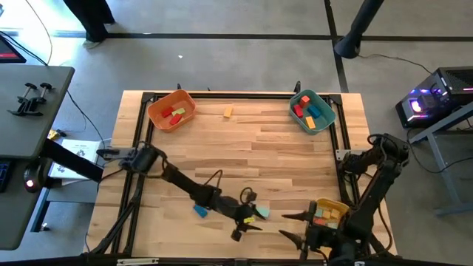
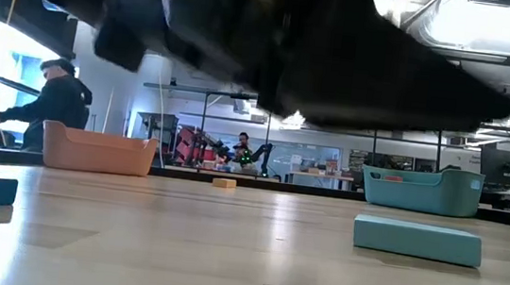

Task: Sort blocks by size
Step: Put the thin light blue rectangular block into the orange bin

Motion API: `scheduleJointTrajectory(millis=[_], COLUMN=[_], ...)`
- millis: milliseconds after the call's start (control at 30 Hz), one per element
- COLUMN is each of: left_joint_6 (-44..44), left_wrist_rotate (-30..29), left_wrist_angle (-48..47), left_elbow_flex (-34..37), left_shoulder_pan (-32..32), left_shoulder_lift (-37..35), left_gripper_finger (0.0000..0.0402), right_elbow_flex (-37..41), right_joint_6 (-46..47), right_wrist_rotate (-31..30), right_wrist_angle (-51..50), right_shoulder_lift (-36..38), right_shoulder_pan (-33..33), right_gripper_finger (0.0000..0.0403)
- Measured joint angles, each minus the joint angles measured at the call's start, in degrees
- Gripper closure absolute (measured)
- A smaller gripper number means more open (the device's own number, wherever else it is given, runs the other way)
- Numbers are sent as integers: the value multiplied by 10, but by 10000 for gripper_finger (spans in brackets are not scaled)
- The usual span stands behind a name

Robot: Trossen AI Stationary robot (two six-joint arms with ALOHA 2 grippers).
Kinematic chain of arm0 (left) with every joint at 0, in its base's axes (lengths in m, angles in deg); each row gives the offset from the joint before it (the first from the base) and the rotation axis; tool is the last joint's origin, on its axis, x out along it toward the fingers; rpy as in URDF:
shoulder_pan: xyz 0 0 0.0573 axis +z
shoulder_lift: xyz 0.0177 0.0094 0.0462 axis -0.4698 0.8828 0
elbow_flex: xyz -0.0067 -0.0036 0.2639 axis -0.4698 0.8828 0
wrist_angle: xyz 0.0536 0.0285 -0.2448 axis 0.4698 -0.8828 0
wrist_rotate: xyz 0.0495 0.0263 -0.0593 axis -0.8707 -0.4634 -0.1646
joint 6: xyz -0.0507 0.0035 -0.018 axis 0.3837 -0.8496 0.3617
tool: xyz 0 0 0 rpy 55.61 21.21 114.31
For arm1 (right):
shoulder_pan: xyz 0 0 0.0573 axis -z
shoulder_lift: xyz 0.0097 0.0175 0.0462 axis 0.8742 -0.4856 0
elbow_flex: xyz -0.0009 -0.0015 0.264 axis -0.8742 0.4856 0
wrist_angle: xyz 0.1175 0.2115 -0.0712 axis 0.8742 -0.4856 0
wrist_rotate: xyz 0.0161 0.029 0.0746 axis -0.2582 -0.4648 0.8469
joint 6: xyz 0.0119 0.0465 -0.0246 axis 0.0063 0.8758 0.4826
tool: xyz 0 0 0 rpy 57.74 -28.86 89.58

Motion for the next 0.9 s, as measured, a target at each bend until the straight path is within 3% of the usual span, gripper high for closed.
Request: scheduleJointTrajectory(millis=[133,400,600,900], left_joint_6=[33,59,77,117], left_wrist_rotate=[34,35,-74,-81], left_wrist_angle=[-23,-119,-156,-154], left_elbow_flex=[-8,-7,-7,-7], left_shoulder_pan=[28,49,30,21], left_shoulder_lift=[7,8,7,12], left_gripper_finger=[203,154,160,198], right_elbow_flex=[0,0,0,0], right_joint_6=[29,68,87,83], right_wrist_rotate=[6,18,32,32], right_wrist_angle=[-1,-1,-3,-3], right_shoulder_lift=[0,0,-2,-2], right_shoulder_pan=[-2,-2,-2,2], right_gripper_finger=[185,185,185,185])
